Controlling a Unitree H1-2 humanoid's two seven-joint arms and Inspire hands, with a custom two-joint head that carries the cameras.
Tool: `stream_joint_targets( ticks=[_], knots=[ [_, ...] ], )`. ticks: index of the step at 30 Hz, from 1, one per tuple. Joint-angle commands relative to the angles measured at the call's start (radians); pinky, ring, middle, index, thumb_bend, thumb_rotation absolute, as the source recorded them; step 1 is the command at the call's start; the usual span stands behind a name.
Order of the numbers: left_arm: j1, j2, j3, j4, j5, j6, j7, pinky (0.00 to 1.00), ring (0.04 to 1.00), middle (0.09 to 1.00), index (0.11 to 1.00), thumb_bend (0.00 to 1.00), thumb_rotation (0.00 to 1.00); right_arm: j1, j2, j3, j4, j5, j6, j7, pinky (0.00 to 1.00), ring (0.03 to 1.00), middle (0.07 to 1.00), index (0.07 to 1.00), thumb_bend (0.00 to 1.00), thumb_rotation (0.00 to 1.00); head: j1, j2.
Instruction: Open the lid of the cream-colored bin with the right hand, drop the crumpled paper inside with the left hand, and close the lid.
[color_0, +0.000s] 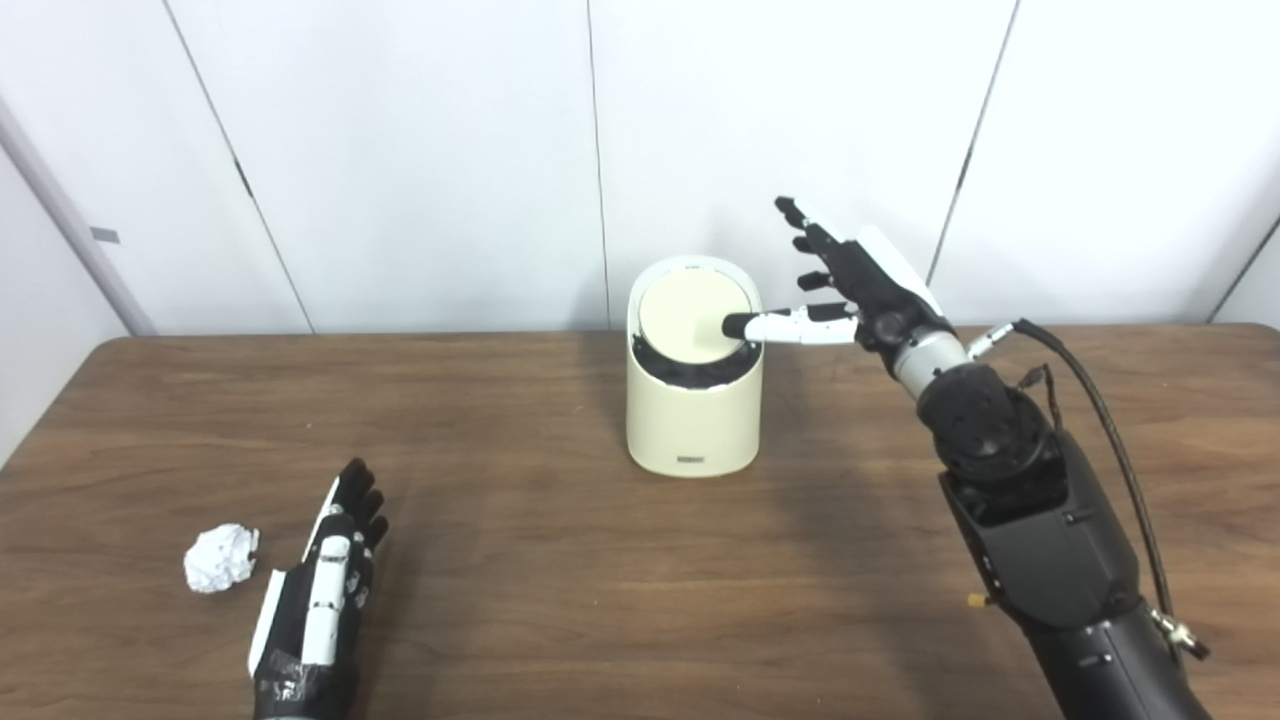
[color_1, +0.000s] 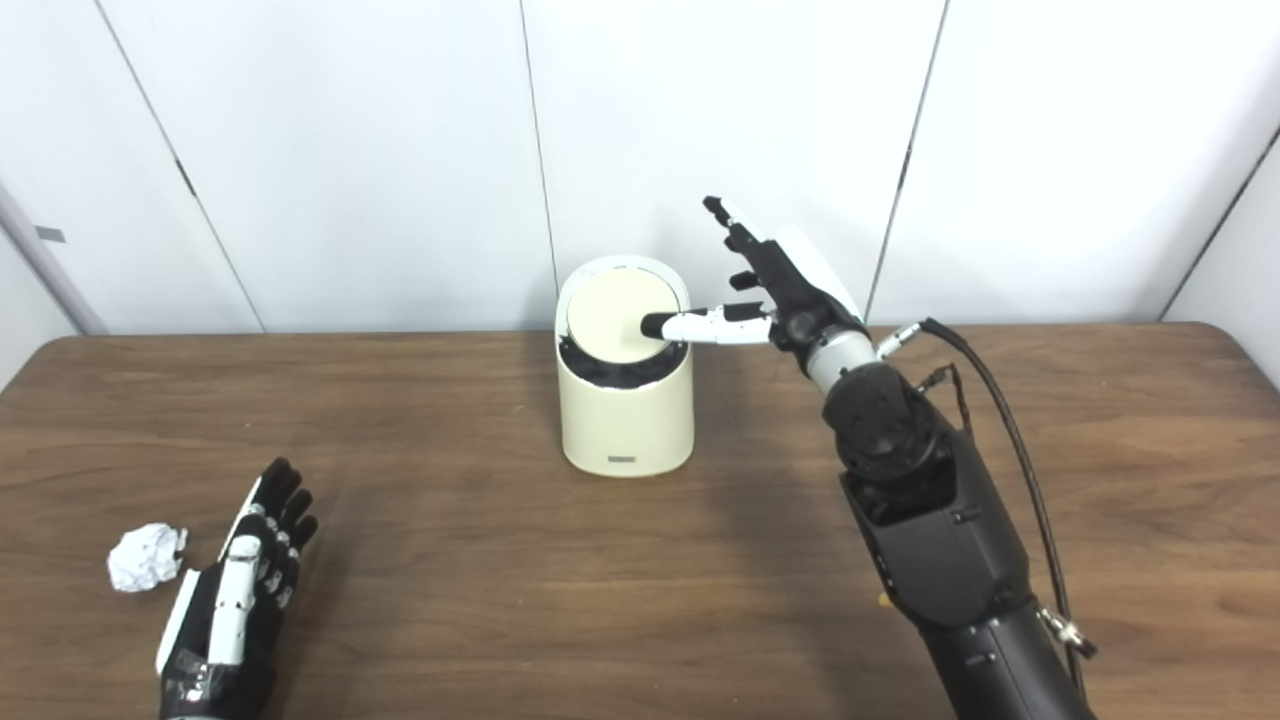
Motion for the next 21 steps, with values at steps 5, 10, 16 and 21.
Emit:
stream_joint_targets(
  ticks=[5,10,16,21],
  knots=[
    [0.017,-0.021,-0.015,0.030,0.008,-0.037,0.005,1.00,1.000,1.000,1.000,0.30,0.91,-0.105,-0.023,0.009,0.005,-0.018,-0.006,0.026,0.82,0.941,0.982,0.985,0.86,0.41,-0.002,0.003],
    [0.018,-0.024,-0.014,0.032,0.009,-0.038,0.009,1.00,1.000,1.000,1.000,0.30,0.90,-0.129,-0.023,0.010,0.020,-0.030,-0.004,0.047,0.83,0.945,0.989,0.995,0.85,0.39,-0.003,0.005],
    [0.019,-0.024,-0.017,0.035,-0.002,-0.040,0.003,1.00,1.000,1.000,1.000,0.30,0.90,-0.154,-0.012,0.018,0.044,-0.090,-0.003,0.077,0.87,0.970,1.000,1.000,0.85,0.41,-0.002,0.009],
    [0.017,-0.026,-0.018,0.047,0.002,-0.053,0.003,1.00,1.000,1.000,1.000,0.31,0.89,-0.179,-0.002,0.038,0.075,-0.102,-0.007,0.074,0.88,0.979,0.999,0.996,0.86,0.40,-0.002,0.009]
  ],
)
